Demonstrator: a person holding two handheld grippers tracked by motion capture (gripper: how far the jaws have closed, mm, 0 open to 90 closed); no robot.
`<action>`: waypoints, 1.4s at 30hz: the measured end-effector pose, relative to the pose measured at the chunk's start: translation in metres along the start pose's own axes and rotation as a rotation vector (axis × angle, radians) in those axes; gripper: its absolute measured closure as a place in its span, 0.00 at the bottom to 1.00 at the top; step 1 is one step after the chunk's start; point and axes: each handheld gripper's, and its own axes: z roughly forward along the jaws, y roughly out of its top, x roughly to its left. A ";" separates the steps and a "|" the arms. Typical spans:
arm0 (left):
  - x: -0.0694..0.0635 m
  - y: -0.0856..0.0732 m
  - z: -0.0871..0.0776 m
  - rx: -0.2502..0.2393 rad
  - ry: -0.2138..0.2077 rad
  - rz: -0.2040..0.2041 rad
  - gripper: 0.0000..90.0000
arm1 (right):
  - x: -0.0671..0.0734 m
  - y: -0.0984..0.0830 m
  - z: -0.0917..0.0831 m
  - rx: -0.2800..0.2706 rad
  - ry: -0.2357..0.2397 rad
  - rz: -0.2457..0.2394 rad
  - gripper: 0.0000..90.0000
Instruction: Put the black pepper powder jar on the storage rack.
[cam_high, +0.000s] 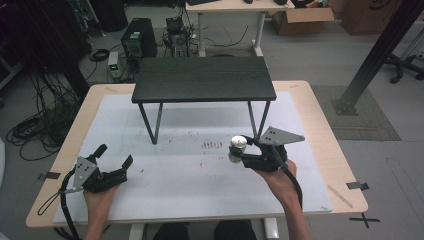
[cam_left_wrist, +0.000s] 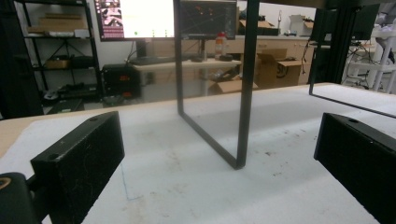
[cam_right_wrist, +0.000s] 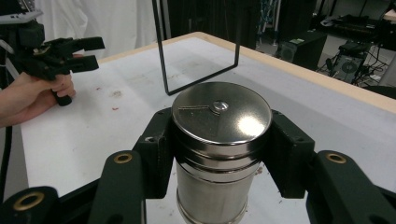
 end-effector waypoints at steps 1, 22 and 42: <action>0.000 0.000 0.000 0.000 0.000 -0.001 0.02 | 0.000 0.003 0.000 0.001 0.001 -0.001 0.55; 0.000 0.000 0.000 0.001 0.001 -0.001 0.02 | -0.006 0.057 0.004 0.030 -0.001 0.012 0.55; 0.000 0.000 0.000 0.001 0.001 -0.001 0.02 | -0.017 0.116 0.010 0.049 -0.010 0.019 0.55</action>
